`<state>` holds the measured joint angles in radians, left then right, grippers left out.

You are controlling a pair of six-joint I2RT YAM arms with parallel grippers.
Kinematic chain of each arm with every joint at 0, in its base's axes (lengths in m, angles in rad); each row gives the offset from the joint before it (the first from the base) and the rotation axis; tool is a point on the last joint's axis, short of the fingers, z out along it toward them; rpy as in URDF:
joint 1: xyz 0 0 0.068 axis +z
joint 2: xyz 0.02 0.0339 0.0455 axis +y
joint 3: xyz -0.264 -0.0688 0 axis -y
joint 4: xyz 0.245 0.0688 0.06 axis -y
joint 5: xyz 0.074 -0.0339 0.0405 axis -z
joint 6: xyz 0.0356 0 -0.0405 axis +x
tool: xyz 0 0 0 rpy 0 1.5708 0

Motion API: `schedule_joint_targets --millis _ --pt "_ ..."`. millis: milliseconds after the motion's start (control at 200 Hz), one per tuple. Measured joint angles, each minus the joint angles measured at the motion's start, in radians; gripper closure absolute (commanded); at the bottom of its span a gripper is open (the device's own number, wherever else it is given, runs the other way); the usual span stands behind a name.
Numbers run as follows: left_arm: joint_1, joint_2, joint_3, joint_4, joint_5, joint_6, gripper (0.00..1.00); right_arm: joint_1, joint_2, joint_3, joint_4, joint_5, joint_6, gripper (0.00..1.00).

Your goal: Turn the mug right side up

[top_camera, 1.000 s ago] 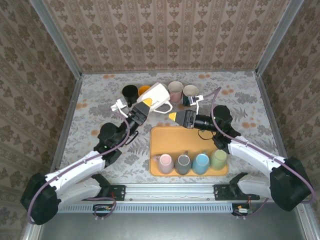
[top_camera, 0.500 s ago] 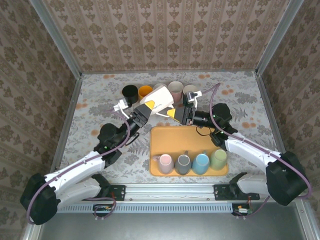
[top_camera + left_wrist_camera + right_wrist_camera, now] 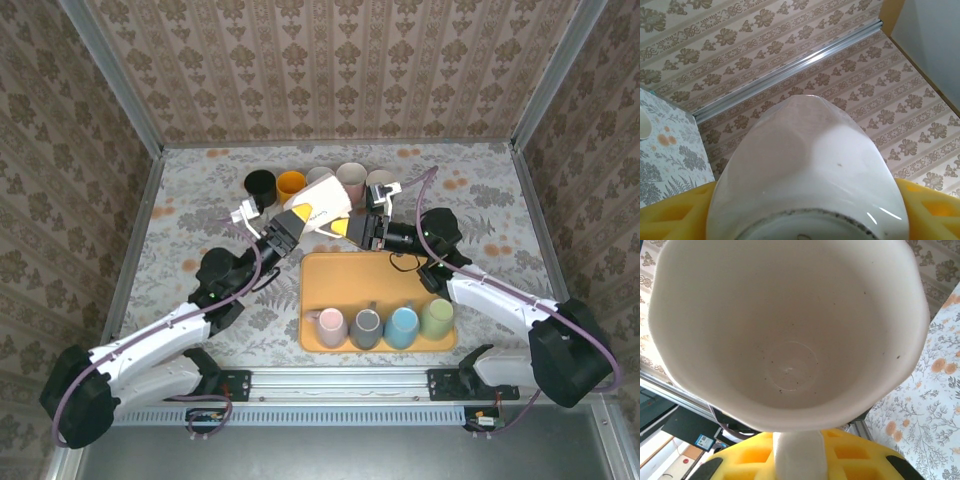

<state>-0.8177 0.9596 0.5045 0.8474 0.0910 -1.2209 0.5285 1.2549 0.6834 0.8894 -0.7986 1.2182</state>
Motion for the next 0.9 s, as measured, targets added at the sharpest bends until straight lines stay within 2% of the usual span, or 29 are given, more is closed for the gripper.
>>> schedule_joint_targets --millis 90,105,265,410,500,700,900 --pt "0.000 -0.014 0.000 -0.019 0.019 0.005 0.02 0.000 -0.052 0.000 -0.093 0.013 -0.039 0.99" --pt "0.000 -0.019 0.000 -0.024 0.024 0.010 0.01 0.002 -0.066 0.000 -0.118 0.017 -0.054 0.99" --pt "0.050 -0.132 0.002 -0.164 0.007 0.092 0.00 0.005 -0.224 0.009 -0.430 0.098 -0.217 0.99" --pt "0.103 -0.235 0.068 -0.447 -0.029 0.225 0.00 0.003 -0.321 0.083 -0.784 0.245 -0.423 0.99" --pt "0.111 -0.254 0.156 -0.642 -0.050 0.359 0.00 0.003 -0.351 0.163 -1.012 0.386 -0.571 1.00" --pt "0.103 -0.152 0.400 -1.000 -0.111 0.679 0.00 0.001 -0.325 0.348 -1.376 0.729 -0.831 1.00" --pt "0.040 -0.079 0.437 -1.142 -0.196 0.922 0.00 -0.012 -0.204 0.418 -1.508 1.003 -0.974 1.00"
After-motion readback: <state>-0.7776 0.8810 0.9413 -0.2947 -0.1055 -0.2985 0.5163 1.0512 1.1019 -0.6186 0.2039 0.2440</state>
